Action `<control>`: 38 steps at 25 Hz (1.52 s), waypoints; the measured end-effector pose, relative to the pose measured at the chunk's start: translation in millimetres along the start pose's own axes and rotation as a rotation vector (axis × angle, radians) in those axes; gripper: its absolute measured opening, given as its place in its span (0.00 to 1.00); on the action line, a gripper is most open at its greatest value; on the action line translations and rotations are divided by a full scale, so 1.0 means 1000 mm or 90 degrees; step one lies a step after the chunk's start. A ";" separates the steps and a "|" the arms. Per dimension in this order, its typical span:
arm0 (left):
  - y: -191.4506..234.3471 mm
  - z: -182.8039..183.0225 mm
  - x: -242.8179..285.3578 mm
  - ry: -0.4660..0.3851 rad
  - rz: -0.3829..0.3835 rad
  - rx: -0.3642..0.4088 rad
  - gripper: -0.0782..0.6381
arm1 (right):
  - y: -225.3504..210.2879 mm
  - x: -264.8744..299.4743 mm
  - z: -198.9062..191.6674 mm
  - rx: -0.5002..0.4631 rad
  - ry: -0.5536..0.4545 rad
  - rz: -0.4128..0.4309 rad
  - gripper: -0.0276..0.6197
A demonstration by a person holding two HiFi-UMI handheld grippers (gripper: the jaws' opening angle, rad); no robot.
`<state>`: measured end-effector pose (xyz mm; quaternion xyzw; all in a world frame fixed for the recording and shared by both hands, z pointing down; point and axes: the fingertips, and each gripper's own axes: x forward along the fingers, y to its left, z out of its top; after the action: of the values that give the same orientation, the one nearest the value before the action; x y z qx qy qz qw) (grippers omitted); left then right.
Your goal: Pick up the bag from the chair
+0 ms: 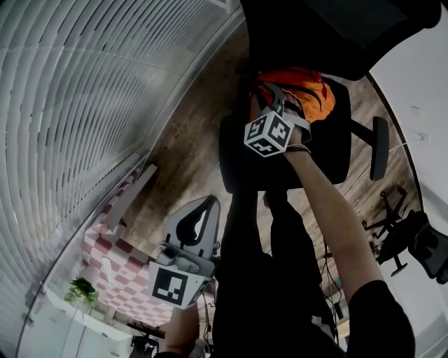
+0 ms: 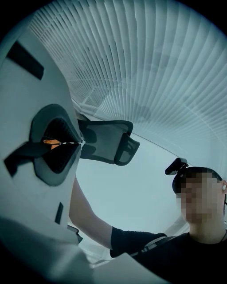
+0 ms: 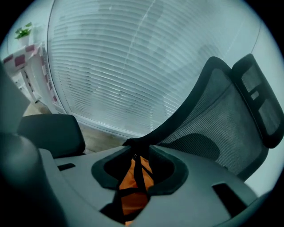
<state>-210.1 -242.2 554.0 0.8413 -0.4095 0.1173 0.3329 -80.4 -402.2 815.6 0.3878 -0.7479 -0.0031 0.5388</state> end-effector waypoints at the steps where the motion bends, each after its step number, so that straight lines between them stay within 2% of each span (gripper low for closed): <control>1: 0.000 -0.001 -0.001 0.003 0.000 0.001 0.16 | 0.000 0.003 -0.001 -0.004 0.004 -0.006 0.25; 8: -0.001 0.001 -0.001 -0.003 -0.001 0.002 0.16 | -0.006 -0.003 0.000 -0.004 0.003 -0.035 0.10; 16: -0.020 0.017 -0.002 -0.017 -0.022 0.023 0.16 | -0.024 -0.040 0.005 0.028 -0.022 -0.055 0.08; 23: -0.051 0.039 -0.004 -0.030 -0.045 0.055 0.16 | -0.050 -0.089 -0.010 0.145 -0.023 -0.084 0.08; 29: -0.080 0.047 -0.005 -0.024 -0.075 0.111 0.16 | -0.069 -0.130 -0.047 0.188 -0.014 -0.097 0.08; 34: -0.116 0.061 -0.002 -0.038 -0.096 0.115 0.16 | -0.091 -0.165 -0.077 0.259 -0.018 -0.102 0.08; 38: -0.141 0.067 -0.004 -0.046 -0.103 0.126 0.16 | -0.108 -0.189 -0.086 0.296 -0.043 -0.112 0.08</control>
<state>-109.4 -221.4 436.9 0.9040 -0.3384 0.0992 0.2416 73.7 -332.0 654.1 0.5646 -0.7096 0.1089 0.4073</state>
